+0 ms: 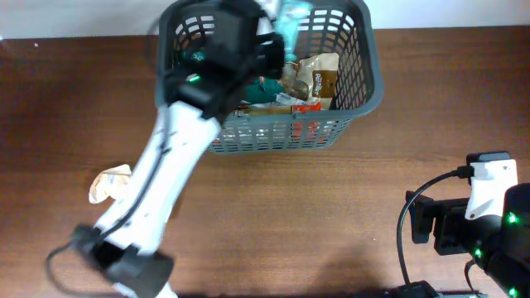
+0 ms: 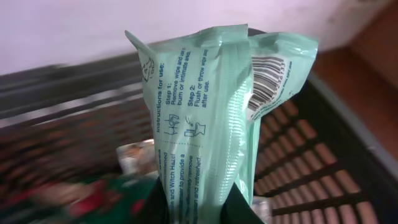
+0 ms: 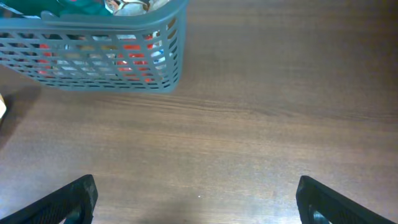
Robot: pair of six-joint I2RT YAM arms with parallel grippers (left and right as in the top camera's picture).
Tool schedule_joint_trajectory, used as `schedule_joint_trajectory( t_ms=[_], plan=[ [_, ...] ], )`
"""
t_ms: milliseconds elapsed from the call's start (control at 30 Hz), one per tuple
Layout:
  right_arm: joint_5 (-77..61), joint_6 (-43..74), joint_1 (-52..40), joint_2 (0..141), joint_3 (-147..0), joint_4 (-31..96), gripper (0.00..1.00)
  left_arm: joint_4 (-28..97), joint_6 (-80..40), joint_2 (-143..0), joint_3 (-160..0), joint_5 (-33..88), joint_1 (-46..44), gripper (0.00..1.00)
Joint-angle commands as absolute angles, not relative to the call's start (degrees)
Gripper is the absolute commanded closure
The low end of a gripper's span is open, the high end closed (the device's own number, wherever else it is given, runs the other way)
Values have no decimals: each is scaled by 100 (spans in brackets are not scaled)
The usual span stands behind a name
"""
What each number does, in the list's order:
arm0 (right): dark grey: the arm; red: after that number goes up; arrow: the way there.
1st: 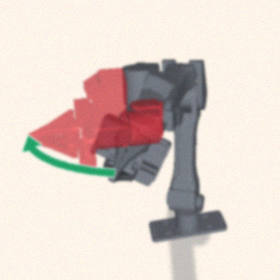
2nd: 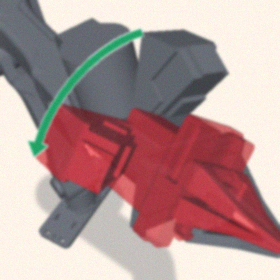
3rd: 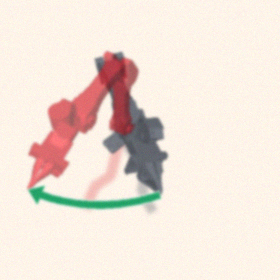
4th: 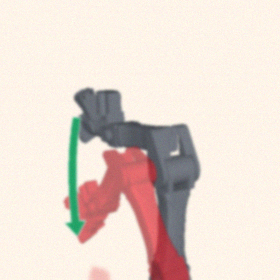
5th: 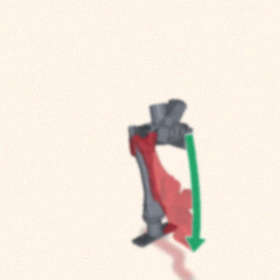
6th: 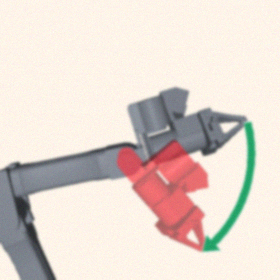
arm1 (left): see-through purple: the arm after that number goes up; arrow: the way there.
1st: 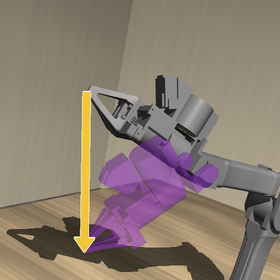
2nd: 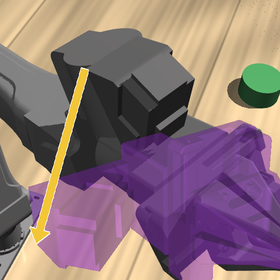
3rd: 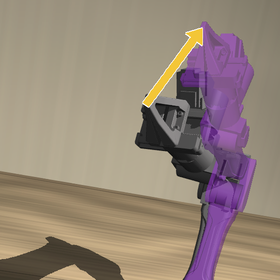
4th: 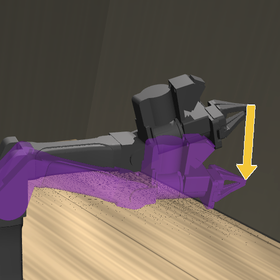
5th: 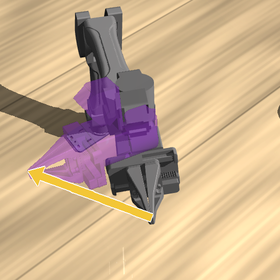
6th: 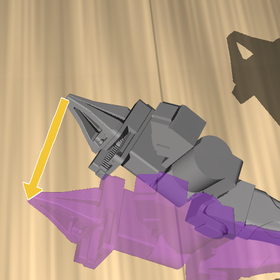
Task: Pack container
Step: 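Carry the mint-green packet into the basket and release it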
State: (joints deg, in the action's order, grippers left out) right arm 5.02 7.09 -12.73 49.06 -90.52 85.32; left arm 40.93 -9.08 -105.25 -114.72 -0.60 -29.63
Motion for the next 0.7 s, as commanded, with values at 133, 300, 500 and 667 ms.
schedule_joint_trajectory(
  t_ms=[133, 300, 500, 667],
  plan=[
    [493, 711, -1245, 4906, -9054, 8521, 1, 4160, -1682, -11351, -12038, 23, -3605, 92],
    [493, 711, -1245, 4906, -9054, 8521, 1, 4198, -2215, -11358, -12046, 3, -3789, 92],
    [493, 709, -1245, 4906, -9054, 8521, 1, 4298, -2375, -11275, -12189, -305, -3721, 50],
    [493, 711, -1245, 4906, -9054, 8521, 1, 4993, -2383, -10713, -12652, -1205, -3505, 46]
  ],
)
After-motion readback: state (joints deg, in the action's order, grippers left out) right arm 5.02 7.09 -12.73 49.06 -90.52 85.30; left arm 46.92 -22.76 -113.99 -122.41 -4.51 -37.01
